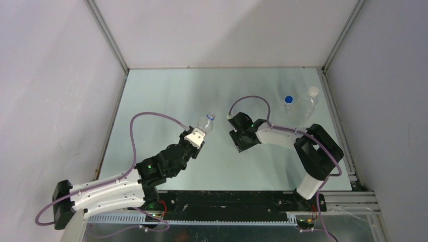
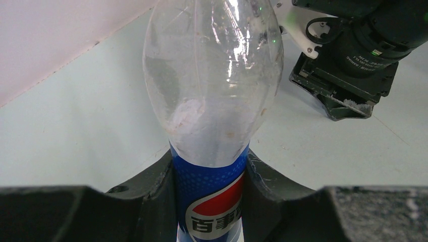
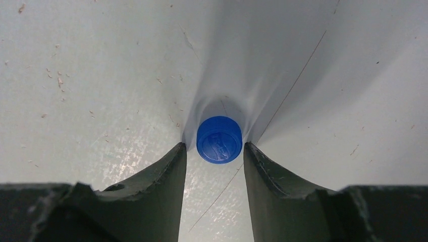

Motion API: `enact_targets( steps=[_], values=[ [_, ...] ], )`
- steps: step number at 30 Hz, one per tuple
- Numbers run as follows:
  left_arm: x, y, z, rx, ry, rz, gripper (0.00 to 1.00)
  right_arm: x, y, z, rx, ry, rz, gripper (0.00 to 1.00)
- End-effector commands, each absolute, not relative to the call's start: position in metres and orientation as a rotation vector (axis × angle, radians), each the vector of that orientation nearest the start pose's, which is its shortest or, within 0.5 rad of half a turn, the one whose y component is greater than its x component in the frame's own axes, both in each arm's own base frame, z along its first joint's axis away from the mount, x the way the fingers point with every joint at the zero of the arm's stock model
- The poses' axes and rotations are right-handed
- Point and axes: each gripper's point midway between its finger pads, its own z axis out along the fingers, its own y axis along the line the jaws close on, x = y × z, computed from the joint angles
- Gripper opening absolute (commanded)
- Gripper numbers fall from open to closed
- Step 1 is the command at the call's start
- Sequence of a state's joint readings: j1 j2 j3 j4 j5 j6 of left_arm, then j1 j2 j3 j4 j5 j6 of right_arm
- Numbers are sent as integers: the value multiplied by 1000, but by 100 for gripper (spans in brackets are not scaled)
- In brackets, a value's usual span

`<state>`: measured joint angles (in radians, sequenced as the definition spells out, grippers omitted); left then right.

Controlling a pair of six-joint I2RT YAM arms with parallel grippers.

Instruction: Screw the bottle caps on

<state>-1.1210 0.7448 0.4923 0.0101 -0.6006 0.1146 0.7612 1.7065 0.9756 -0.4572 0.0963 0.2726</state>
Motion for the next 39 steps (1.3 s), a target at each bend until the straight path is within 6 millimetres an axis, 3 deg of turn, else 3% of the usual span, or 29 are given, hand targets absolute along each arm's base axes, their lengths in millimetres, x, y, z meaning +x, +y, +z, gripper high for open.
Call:
enact_targets(
  steps=[1,10,18,21,27,34,39],
  values=[
    [217,-201,214,592,1598,-191,37,253,225,12,-633,2696,88,47],
    [216,-199,217,585,1595,-199,37,256,228,2,-615,2739,117,44],
    [213,-202,214,599,1606,-219,37,250,227,12,-618,2750,149,21],
    [212,-206,212,627,1617,-221,37,247,229,27,-627,2728,192,16],
    [206,-218,202,720,1640,-268,37,240,238,77,-693,2619,372,10],
    [195,-232,196,874,1629,-392,36,227,245,160,-809,2367,669,7],
    [182,-245,200,991,1575,-505,36,208,242,208,-992,2194,807,6]
  ],
)
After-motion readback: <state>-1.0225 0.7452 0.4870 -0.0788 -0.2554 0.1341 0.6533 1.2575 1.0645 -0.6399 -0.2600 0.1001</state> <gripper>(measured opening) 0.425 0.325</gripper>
